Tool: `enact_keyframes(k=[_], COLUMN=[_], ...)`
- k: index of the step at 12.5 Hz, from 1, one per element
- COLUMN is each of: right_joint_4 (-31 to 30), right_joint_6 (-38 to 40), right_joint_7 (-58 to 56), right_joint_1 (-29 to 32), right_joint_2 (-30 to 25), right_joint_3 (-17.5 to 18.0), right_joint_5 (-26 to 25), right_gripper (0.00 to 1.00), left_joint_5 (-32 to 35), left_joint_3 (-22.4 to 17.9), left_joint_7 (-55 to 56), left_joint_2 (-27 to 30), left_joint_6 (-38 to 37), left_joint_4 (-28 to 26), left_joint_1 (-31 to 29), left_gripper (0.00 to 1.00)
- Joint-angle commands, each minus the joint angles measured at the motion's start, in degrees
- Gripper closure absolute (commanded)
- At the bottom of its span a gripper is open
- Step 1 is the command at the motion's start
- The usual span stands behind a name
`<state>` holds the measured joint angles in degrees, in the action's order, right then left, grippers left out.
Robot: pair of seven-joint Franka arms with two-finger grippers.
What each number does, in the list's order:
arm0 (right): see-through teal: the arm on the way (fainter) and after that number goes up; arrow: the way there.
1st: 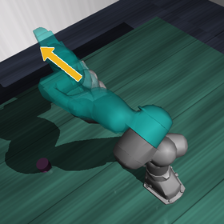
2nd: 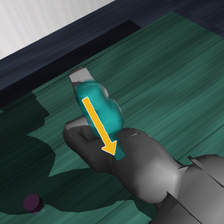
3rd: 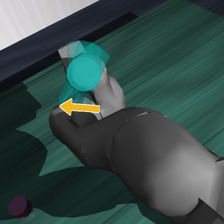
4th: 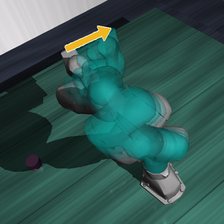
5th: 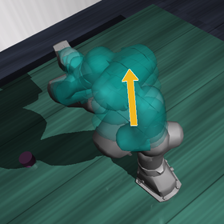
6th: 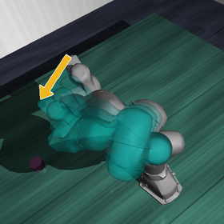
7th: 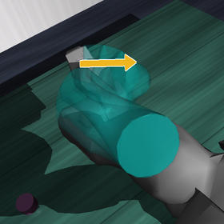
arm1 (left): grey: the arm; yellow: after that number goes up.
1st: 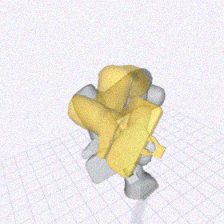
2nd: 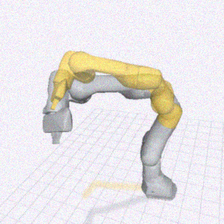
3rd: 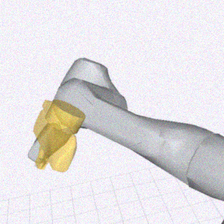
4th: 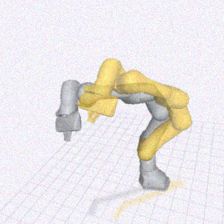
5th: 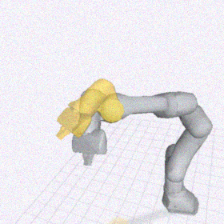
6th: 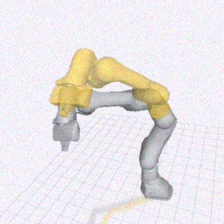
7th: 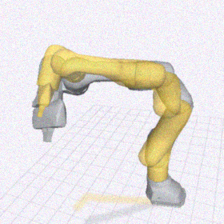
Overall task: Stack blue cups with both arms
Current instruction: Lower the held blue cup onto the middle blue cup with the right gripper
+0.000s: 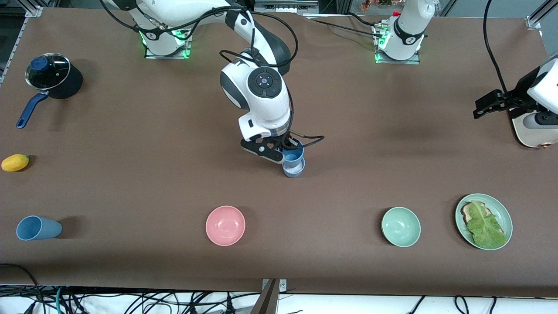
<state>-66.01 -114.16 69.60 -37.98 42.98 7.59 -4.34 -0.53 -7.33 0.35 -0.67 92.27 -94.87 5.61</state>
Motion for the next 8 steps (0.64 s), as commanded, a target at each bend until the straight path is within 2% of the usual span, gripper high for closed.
enact_keyframes(k=[1, 7, 8], right_joint_4=[3.2, 3.2, 3.1], right_joint_6=[-0.9, -1.2, -1.2], right_joint_7=[0.9, 0.9, 1.0], right_joint_1=[-0.8, -0.9, -0.9], right_joint_2=[2.5, 3.2, 3.2], right_joint_3=[-0.8, -0.8, -0.7], right_joint_5=[-1.1, -2.7, -2.7], right_gripper=[1.0, 1.0, 0.66], left_joint_5=[0.4, 0.4, 0.4], left_joint_3=[0.2, 0.7, 0.7], left_joint_7=[0.4, 0.4, 0.4], left_joint_2=[-0.6, -1.5, -1.5], left_joint_6=[-0.6, -0.4, -0.3], left_joint_4=[1.2, 1.2, 1.3], left_joint_1=[0.4, 0.8, 0.5], left_gripper=[0.0, 0.0, 0.0])
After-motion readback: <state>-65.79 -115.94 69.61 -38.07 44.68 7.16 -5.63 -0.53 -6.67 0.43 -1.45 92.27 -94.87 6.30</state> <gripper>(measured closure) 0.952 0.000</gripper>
